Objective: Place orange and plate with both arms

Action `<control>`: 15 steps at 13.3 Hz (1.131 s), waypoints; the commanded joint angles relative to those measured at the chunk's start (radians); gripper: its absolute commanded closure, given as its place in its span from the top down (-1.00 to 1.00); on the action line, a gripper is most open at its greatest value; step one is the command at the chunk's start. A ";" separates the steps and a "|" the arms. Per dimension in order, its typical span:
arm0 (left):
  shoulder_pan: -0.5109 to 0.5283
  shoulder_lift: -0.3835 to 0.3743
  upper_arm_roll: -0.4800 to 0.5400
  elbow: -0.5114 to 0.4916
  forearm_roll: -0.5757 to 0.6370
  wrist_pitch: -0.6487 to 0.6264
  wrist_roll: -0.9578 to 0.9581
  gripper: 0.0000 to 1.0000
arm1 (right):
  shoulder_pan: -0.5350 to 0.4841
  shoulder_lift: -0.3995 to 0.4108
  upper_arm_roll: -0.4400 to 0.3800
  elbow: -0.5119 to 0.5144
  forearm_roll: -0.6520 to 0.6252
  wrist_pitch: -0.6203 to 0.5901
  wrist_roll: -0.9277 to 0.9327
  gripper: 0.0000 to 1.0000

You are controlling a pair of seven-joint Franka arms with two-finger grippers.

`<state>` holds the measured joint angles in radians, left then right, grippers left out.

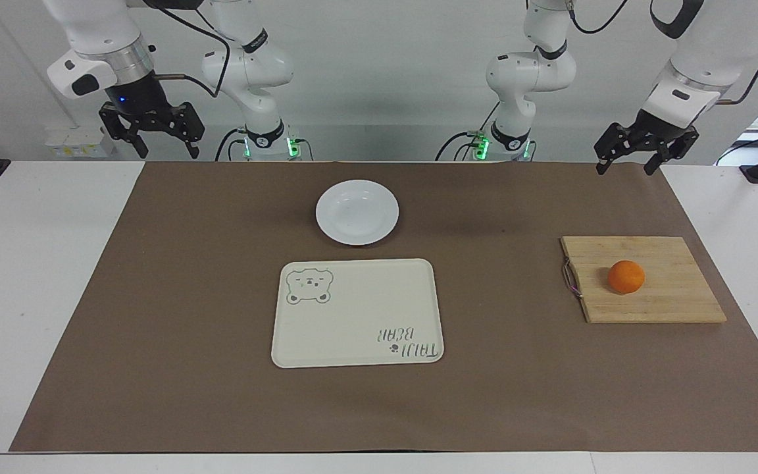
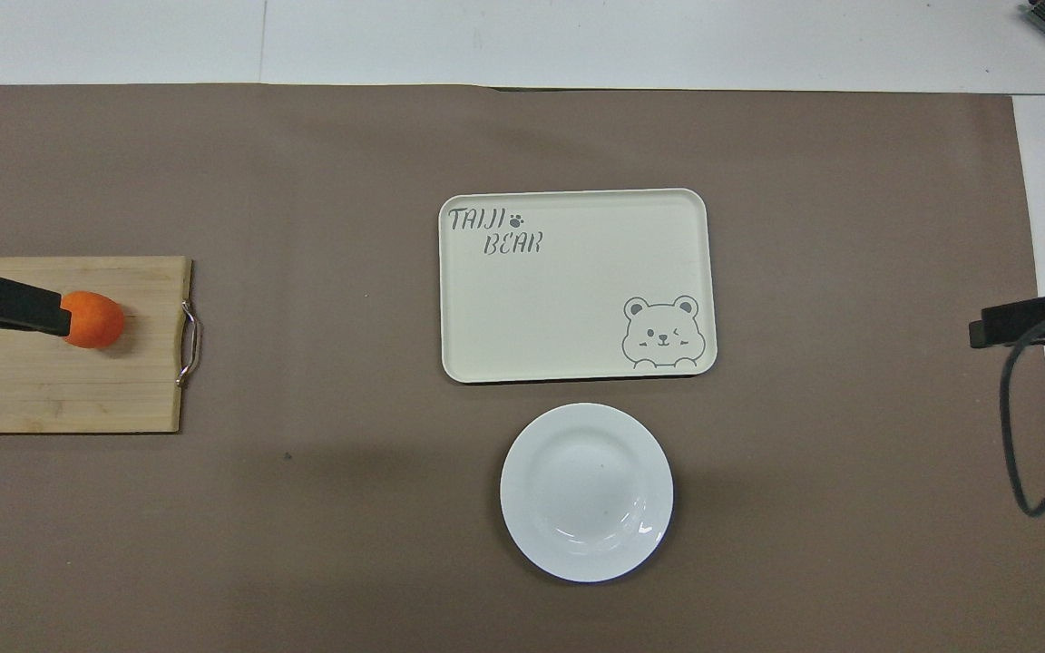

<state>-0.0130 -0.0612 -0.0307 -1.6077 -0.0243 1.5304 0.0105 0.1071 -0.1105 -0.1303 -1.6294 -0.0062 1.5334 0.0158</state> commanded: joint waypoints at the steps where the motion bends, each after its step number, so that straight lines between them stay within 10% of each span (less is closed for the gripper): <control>1: 0.004 0.006 0.005 0.014 0.012 -0.021 0.037 1.00 | -0.010 -0.003 0.008 0.002 -0.006 -0.010 0.021 1.00; 15: 0.044 0.017 0.009 -0.041 0.012 0.056 0.049 1.00 | -0.010 -0.003 0.008 0.002 -0.006 -0.010 0.019 1.00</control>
<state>0.0044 -0.0376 -0.0179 -1.6231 -0.0242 1.5501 0.0354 0.1071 -0.1105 -0.1303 -1.6294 -0.0062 1.5334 0.0159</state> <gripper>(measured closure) 0.000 0.000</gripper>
